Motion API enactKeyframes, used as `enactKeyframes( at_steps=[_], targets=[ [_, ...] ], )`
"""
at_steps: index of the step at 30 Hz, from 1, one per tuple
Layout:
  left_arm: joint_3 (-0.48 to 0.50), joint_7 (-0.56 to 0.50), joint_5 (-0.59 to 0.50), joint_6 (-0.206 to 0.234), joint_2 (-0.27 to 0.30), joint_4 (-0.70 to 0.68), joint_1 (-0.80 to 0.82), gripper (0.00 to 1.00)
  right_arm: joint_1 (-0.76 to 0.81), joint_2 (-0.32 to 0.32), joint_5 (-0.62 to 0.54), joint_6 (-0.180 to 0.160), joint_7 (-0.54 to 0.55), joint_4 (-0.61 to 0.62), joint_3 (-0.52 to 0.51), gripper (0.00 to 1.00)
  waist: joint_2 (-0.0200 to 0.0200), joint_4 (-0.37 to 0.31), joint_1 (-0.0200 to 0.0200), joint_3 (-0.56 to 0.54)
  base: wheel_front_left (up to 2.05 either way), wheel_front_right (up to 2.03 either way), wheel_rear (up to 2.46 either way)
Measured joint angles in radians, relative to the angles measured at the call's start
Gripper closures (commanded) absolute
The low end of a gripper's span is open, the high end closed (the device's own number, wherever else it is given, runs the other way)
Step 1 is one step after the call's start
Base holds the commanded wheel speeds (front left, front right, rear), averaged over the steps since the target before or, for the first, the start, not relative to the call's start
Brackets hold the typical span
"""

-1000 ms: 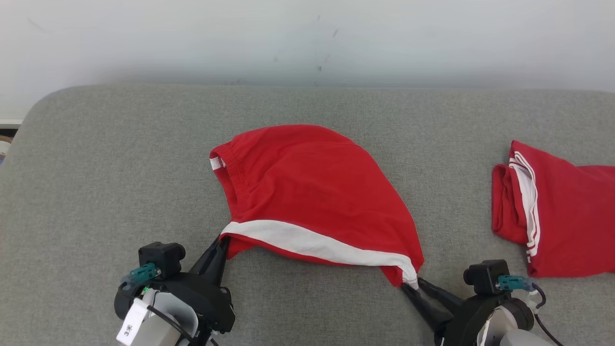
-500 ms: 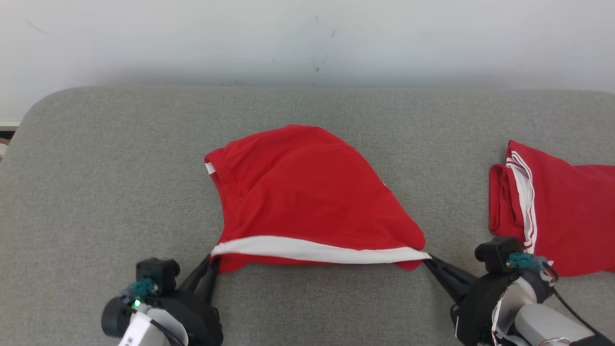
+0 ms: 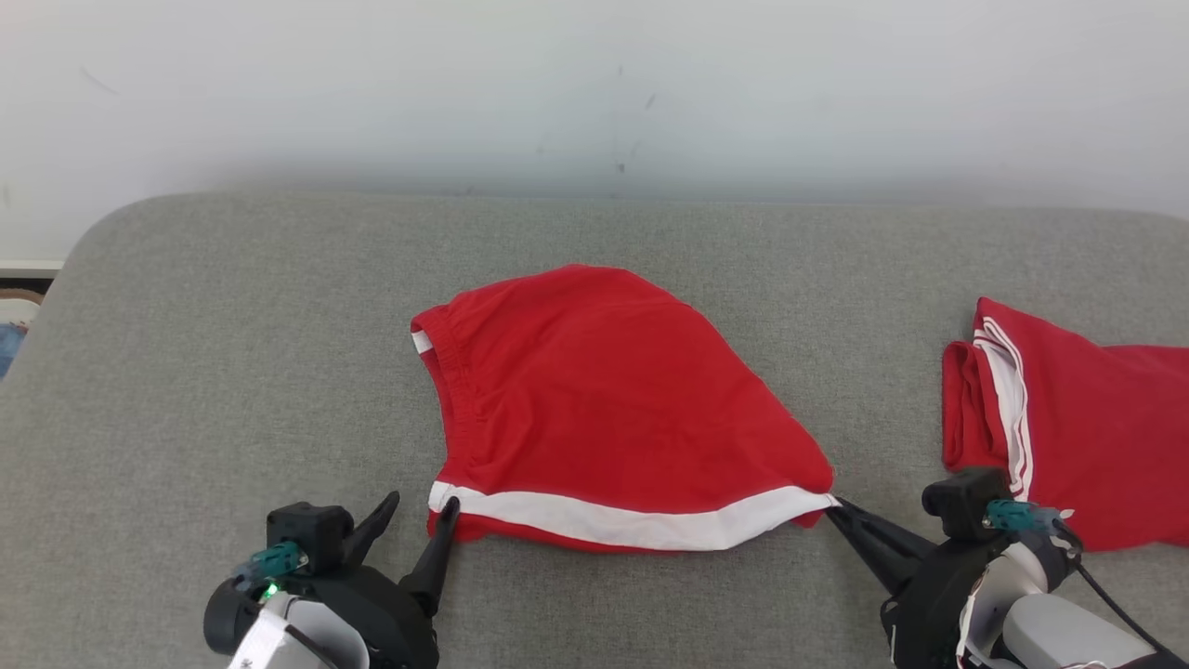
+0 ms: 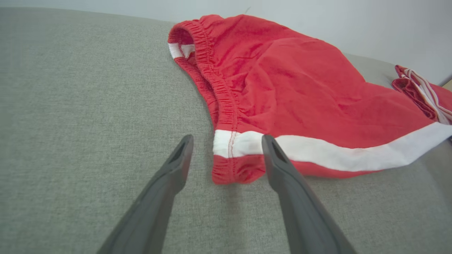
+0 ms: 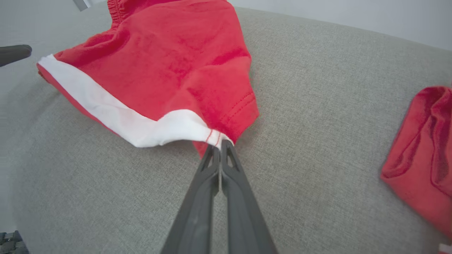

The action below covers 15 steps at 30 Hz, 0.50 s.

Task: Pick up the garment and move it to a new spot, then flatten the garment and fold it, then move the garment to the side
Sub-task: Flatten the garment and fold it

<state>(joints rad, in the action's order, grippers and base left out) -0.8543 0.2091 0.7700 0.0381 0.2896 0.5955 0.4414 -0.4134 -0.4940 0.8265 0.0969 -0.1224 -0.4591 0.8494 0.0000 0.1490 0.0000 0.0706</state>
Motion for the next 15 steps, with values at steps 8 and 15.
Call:
enactKeyframes(
  at_steps=[8,15],
  targets=[
    [0.029,-0.035,0.059,-0.013,0.004,-0.019,-0.002,0.0,-0.001,0.006,-0.016,0.0,-0.001,0.0,0.016,1.0,0.0,-0.012,0.0,-0.008,0.0,0.0,0.0],
    [0.028,-0.102,0.08,-0.038,0.009,0.042,0.015,0.0,-0.011,0.008,-0.034,0.002,0.0,0.004,0.029,1.0,0.0,-0.035,0.0,0.004,0.0,0.0,0.0]
  ],
)
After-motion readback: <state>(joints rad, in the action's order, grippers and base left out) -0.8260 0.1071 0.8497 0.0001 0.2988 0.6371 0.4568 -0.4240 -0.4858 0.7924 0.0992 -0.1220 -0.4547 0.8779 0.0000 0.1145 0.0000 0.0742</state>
